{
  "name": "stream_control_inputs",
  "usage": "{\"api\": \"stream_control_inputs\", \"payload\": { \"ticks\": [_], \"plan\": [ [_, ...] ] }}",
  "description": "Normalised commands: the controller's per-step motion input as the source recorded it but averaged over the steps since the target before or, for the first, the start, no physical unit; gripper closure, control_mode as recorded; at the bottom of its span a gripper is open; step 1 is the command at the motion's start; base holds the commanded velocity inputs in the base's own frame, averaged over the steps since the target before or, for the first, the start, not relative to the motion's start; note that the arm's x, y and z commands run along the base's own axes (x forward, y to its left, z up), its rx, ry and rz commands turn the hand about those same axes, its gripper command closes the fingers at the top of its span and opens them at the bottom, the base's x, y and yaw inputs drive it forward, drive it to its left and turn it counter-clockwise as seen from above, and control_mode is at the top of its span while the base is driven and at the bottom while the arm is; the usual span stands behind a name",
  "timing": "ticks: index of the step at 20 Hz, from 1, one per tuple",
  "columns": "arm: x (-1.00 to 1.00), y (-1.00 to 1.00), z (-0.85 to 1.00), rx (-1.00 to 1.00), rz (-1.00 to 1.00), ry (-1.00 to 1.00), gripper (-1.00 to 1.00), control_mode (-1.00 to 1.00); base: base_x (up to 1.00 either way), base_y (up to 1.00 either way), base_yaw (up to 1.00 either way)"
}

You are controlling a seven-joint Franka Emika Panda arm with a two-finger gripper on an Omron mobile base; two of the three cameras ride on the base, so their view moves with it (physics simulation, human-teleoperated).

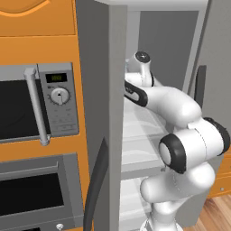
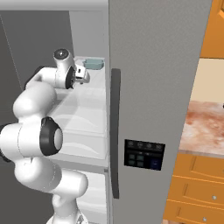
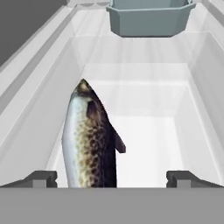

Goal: Take the fish out of the fridge, briefly rinse it in the sink, and place it on the tray next to the sink.

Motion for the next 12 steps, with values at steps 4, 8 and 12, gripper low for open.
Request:
{"api": "stream_control_inputs", "payload": {
  "ticks": [4,8,12],
  "plan": [
    [-0.21,0.02,-0.20,0.00,0.00,0.00,-1.00,-1.00,0.00,0.00,0.00],
    [-0.17,0.00,-0.09,0.00,0.00,0.00,-1.00,-1.00,0.00,0.00,0.00],
    [0.00,0.00,-0.11,0.00,0.00,0.00,-1.00,-1.00,0.00,0.00,0.00]
  ]
}}
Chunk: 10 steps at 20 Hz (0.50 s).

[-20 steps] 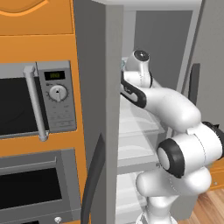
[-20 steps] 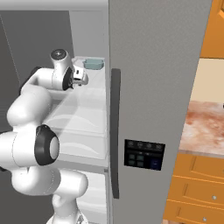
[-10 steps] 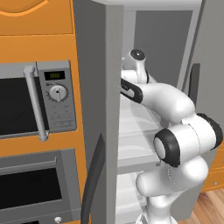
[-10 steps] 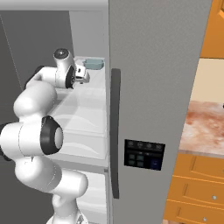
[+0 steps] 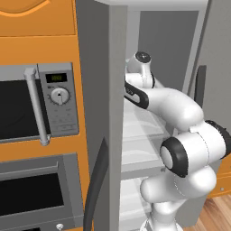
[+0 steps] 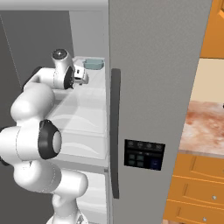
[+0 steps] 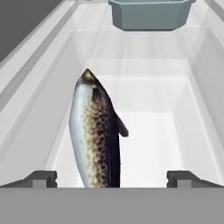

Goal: Take the fish out of the fridge, briefly rinse it in the sink, and place it on the tray next to the sink.

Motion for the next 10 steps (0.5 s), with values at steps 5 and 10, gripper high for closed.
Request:
{"api": "stream_control_inputs", "payload": {
  "ticks": [5,10],
  "plan": [
    [-0.10,0.00,-0.30,0.00,0.00,0.00,-1.00,-1.00,0.00,0.00,0.00],
    [-0.05,0.00,-0.32,0.00,0.00,0.00,1.00,-1.00,0.00,0.00,0.00]
  ]
}}
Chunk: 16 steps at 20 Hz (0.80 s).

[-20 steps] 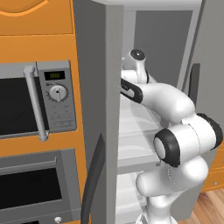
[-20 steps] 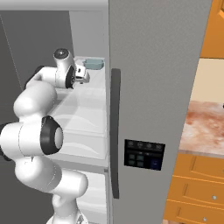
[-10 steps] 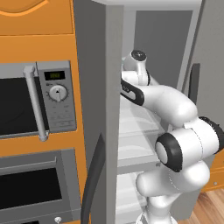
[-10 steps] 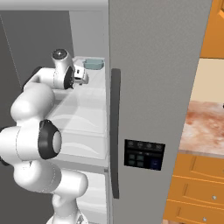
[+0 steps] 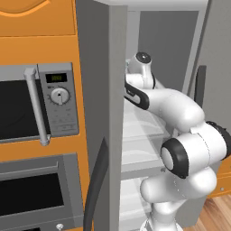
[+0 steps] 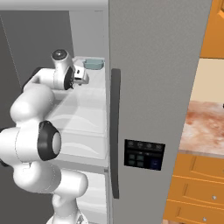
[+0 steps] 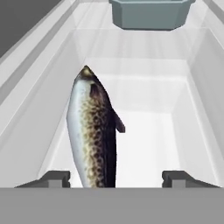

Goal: Take the fish out of the fridge, briefly rinse it in the sink, and place it on the tray next to the sink.

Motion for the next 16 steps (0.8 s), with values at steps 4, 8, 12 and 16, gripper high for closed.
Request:
{"api": "stream_control_inputs", "payload": {
  "ticks": [4,8,12,16],
  "plan": [
    [0.00,0.00,0.00,0.00,0.00,0.00,1.00,-1.00,0.00,0.00,0.00],
    [-0.17,0.00,0.05,0.00,0.00,-0.02,1.00,-1.00,0.00,0.00,0.00],
    [-0.84,0.00,0.81,0.00,0.03,-0.24,1.00,-1.00,0.00,0.00,0.00],
    [-1.00,-0.10,0.96,0.00,0.00,-0.30,1.00,-1.00,0.00,0.00,0.00]
  ]
}}
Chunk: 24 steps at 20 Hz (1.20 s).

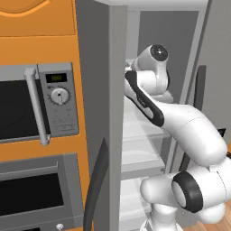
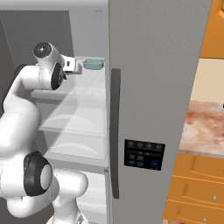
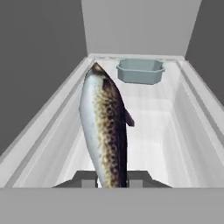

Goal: Take the fish out of the fridge, briefly rinse it in the sink, and place it on the tray next to the sink.

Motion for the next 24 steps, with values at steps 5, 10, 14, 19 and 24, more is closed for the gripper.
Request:
{"api": "stream_control_inputs", "payload": {
  "ticks": [5,10,14,19,24],
  "plan": [
    [-1.00,-0.32,0.64,0.06,0.00,-0.08,1.00,-1.00,0.00,0.00,0.00],
    [-1.00,-0.22,0.08,0.01,0.00,0.01,1.00,-1.00,0.00,0.00,0.00],
    [-1.00,-0.12,-0.48,-0.01,0.00,0.09,1.00,-1.00,0.00,0.00,0.00],
    [-0.88,-0.06,-0.07,-0.07,-0.04,0.03,1.00,-1.00,0.00,0.00,0.00],
    [-0.25,0.00,-0.06,0.00,0.00,0.02,1.00,-1.00,0.00,0.00,0.00]
  ]
}}
